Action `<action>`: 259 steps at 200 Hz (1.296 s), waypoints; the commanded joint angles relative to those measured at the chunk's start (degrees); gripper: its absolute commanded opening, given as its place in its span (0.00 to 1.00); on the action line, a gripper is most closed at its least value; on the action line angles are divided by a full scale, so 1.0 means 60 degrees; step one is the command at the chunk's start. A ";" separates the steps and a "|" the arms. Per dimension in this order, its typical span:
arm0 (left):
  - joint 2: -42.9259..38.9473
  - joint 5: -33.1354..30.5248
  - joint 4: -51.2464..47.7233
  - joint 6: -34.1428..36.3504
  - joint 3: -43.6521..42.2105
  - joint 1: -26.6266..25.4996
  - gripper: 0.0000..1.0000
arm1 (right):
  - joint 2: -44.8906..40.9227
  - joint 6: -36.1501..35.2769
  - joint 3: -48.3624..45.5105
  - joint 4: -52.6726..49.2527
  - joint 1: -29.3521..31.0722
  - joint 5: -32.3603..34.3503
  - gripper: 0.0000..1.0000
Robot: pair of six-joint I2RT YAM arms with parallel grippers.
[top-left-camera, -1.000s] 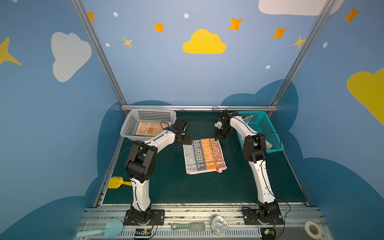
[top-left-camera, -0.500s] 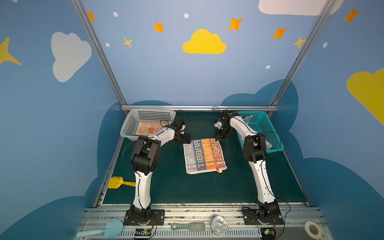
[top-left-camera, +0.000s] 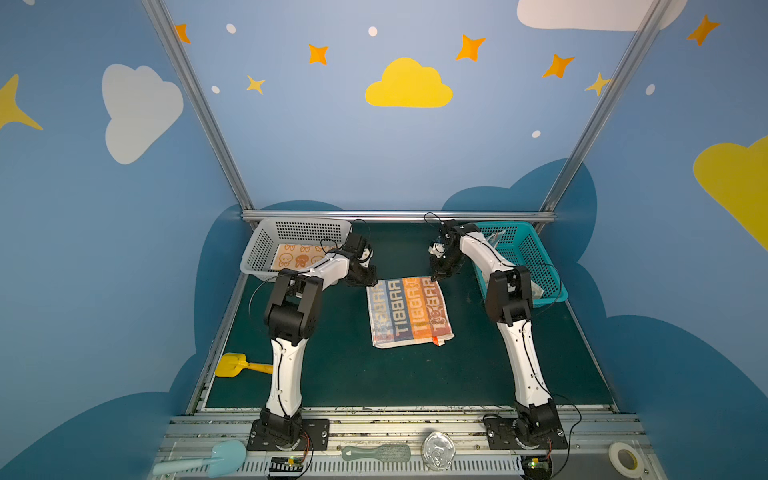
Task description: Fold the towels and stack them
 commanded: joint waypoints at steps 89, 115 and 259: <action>0.0178 0.0032 -0.0526 0.0801 0.0211 0.0142 0.03 | -0.0329 0.0729 -0.0276 0.0171 -0.0449 -0.0876 0.00; -0.0046 0.0040 -0.0533 0.1040 0.0374 0.0186 0.03 | -0.0583 0.0736 -0.0307 0.0111 -0.0511 -0.1022 0.00; -0.3466 -0.0160 0.0748 0.0313 -0.2046 -0.0137 0.03 | -0.4410 0.1111 -0.4452 0.1185 -0.0529 -0.1210 0.00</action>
